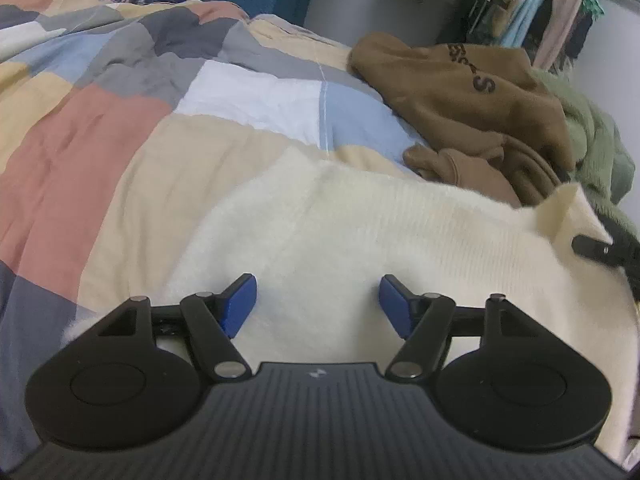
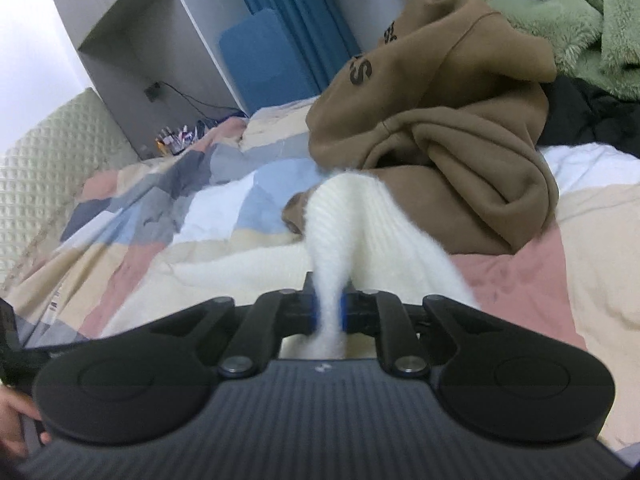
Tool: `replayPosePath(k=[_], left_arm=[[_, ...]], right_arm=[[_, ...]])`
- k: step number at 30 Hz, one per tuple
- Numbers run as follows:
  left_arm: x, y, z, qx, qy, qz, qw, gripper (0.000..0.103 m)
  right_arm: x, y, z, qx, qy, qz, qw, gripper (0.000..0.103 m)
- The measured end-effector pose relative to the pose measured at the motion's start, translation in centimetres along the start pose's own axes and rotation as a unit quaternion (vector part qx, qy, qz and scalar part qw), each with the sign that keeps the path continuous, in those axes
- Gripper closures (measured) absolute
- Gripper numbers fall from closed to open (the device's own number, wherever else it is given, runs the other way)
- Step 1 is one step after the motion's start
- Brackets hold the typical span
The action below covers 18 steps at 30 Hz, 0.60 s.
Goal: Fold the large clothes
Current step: 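Pinch the folded sweatshirt edge with both tools to press it flat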
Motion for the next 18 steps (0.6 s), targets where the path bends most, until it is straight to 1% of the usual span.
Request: replayPosePath(k=[2, 4, 5, 7, 8, 9, 10, 12, 15, 18], left_arm=[[-0.1, 0.3, 0.3, -0.006, 0.001, -0.006, 1.0, 0.036], [-0.1, 0.5, 0.6, -0.011, 0.001, -0.009, 0.9999, 0.05], [-0.1, 0.6, 0.6, -0.011, 0.002, -0.009, 0.9999, 0.054], [0.1, 0.5, 0.7, -0.014, -0.002, -0.007, 0.9999, 0.072], [0.3, 0.5, 0.7, -0.014, -0.005, -0.005, 0.9999, 0.076], [0.5, 0.4, 0.6, -0.013, -0.007, -0.001, 0.9999, 0.084], [0.9, 0.3, 0.4, -0.009, -0.005, 0.003, 0.9999, 0.09], [2.2, -0.2, -0.2, 0.007, 0.005, 0.017, 0.9998, 0.095], [4.7, -0.9, -1.5, 0.036, 0.021, 0.057, 0.9975, 0.096], [7.0, -1.8, -3.1, 0.075, 0.035, 0.096, 0.9919, 0.096]], right_arm=[[0.0, 0.0, 0.1, -0.002, 0.004, -0.001, 1.0, 0.091], [-0.1, 0.0, 0.2, -0.002, 0.008, -0.003, 1.0, 0.091], [-0.2, 0.0, 0.2, -0.002, 0.01, -0.003, 1.0, 0.091], [-0.3, 0.1, 0.2, -0.001, 0.014, -0.003, 1.0, 0.091], [-0.3, 0.1, 0.1, 0.0, 0.015, -0.002, 1.0, 0.091], [-0.2, 0.1, 0.0, 0.002, 0.016, -0.001, 1.0, 0.091], [-0.2, 0.1, -0.1, 0.004, 0.016, 0.001, 1.0, 0.091], [0.1, -0.1, -0.6, 0.009, 0.011, 0.01, 1.0, 0.091], [1.1, -0.9, -1.4, 0.017, -0.002, 0.036, 0.999, 0.091], [2.0, -1.7, -2.2, 0.026, -0.018, 0.064, 0.997, 0.091]])
Point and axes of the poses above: each gripper's, at about its wrist camera, not at the fingertips, and x roughly against the way its jaws point, z to its right, y to its underside, the point moved 5 cm from there along -x, roughly the way its jaws point, and after that the axes turned 15 degrees about -y, right-handed, at the moved point
